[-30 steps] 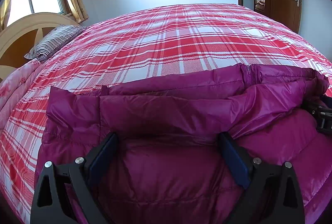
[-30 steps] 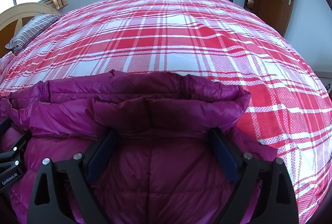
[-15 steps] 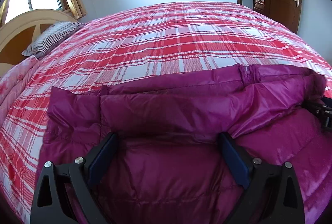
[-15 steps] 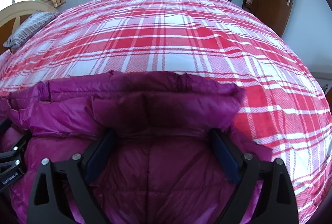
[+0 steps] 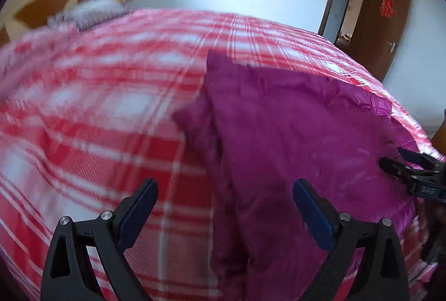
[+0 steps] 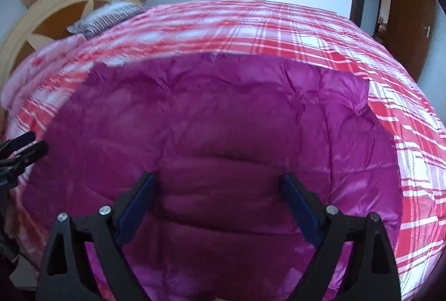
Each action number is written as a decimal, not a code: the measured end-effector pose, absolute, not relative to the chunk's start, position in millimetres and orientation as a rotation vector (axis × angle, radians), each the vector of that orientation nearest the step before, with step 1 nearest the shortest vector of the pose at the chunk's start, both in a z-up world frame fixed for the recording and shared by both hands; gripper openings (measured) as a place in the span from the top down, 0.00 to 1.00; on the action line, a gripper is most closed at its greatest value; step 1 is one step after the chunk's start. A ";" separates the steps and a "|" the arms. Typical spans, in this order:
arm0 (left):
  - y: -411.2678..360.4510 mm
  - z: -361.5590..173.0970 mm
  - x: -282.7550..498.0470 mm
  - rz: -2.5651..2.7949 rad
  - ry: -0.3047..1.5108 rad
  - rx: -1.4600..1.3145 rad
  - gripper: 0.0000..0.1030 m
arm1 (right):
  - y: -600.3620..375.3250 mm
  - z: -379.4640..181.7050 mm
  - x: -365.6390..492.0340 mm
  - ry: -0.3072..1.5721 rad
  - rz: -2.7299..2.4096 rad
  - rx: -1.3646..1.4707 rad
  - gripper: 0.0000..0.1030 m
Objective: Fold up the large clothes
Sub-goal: 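Grasp the folded jacket with the left gripper and lift it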
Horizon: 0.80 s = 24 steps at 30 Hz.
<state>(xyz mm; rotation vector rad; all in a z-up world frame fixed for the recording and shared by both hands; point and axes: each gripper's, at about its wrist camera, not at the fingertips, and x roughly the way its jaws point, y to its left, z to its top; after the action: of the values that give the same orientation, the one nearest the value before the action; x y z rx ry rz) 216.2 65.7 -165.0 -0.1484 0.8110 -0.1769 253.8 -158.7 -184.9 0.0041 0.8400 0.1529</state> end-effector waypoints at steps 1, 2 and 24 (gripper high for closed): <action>68.6 -172.3 215.1 -0.208 0.826 -0.202 0.05 | -158.0 -189.6 254.4 0.833 0.139 -0.006 0.07; 68.9 -181.2 214.3 -0.259 0.842 -0.267 0.05 | -158.3 -193.9 255.4 0.842 0.133 -0.009 0.03; -23.6 -36.1 189.6 -0.565 0.562 -0.244 0.84 | -177.8 -190.6 233.8 0.791 0.187 0.088 0.05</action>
<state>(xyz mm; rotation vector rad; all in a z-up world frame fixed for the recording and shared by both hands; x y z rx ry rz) 189.6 -23.6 -36.1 -0.2441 0.5618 -0.5647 233.8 -177.8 -190.6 0.0880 0.7913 0.1865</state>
